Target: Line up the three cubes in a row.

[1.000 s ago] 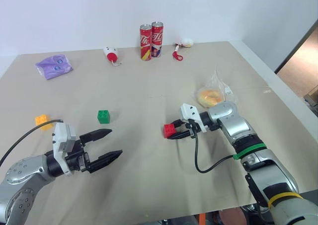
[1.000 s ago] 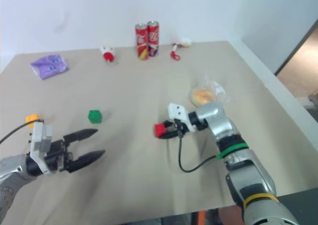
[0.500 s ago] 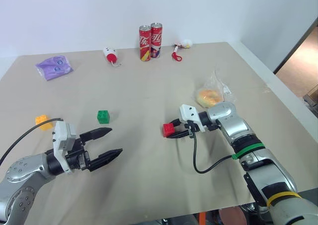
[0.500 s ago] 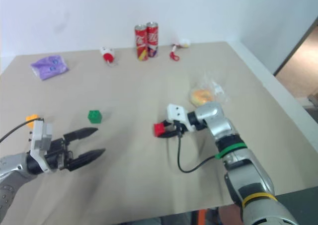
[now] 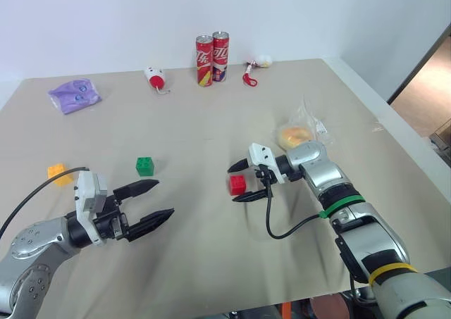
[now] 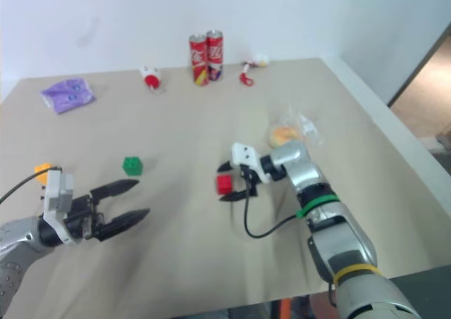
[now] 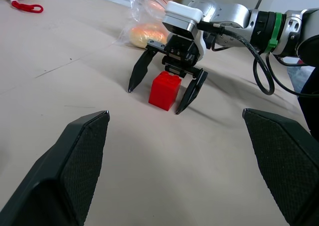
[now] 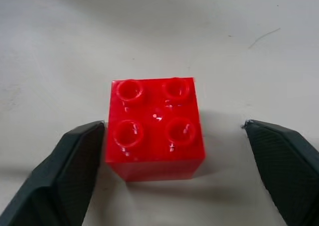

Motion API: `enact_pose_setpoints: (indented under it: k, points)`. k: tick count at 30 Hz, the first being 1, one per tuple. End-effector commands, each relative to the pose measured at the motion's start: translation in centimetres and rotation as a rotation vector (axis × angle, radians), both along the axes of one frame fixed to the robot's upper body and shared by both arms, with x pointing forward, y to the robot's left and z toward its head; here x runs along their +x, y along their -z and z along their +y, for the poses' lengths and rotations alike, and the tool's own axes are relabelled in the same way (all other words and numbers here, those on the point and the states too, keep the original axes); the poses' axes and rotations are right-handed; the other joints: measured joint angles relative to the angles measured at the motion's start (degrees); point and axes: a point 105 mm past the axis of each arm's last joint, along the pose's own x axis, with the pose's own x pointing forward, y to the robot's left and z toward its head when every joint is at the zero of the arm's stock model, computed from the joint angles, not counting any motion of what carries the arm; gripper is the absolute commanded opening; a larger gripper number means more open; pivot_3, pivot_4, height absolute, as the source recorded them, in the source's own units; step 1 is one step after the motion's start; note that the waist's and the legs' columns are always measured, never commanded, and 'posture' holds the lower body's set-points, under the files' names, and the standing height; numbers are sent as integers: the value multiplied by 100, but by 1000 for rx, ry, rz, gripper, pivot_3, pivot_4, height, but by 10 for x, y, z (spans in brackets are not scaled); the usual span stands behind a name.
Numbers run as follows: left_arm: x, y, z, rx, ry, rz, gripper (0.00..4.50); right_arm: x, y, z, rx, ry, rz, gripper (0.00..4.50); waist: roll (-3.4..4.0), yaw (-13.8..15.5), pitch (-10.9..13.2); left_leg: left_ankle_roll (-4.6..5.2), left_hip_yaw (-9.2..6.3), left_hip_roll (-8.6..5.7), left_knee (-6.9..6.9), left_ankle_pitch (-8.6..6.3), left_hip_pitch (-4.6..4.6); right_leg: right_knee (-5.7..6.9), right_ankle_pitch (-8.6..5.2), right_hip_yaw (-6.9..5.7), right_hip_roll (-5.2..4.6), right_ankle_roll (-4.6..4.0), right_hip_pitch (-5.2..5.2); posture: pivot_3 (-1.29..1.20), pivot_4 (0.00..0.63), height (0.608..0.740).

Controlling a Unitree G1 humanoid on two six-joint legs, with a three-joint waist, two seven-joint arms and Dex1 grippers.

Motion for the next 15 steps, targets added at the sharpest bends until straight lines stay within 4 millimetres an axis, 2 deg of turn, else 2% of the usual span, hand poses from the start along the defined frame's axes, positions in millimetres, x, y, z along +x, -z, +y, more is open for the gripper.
enact_pose_setpoints:
  k: [1,5,10,13,15]
  points:
    - [-3,-8,1,-11,-5,-37,4430,2,-11,-9,-11,-8,0,4487,0,3,0,0,0,0,1,0,0,0,0,0,0,0,0,0,150,740]
    - [-4,-7,6,-17,-17,-27,4430,-4,-17,-36,-67,-22,47,4487,0,24,0,0,2,-3,2,0,-1,0,-7,2,-4,-11,1,0,150,740]
    - [-2,-4,26,-8,-89,-4,4430,0,-13,-82,-224,51,-7,4487,0,27,0,0,5,-12,3,0,-3,-1,-15,4,-14,-15,0,0,150,740]
    - [2,-4,40,0,-178,-17,4430,13,-29,-103,-248,148,-97,4487,0,27,1,0,6,-12,4,0,0,0,-13,4,-14,-13,1,0,150,740]
    - [7,0,51,36,-285,-31,4430,22,-50,-112,-215,215,-156,4487,0,27,2,0,6,-12,10,0,-1,0,-11,5,-15,-10,2,0,150,740]
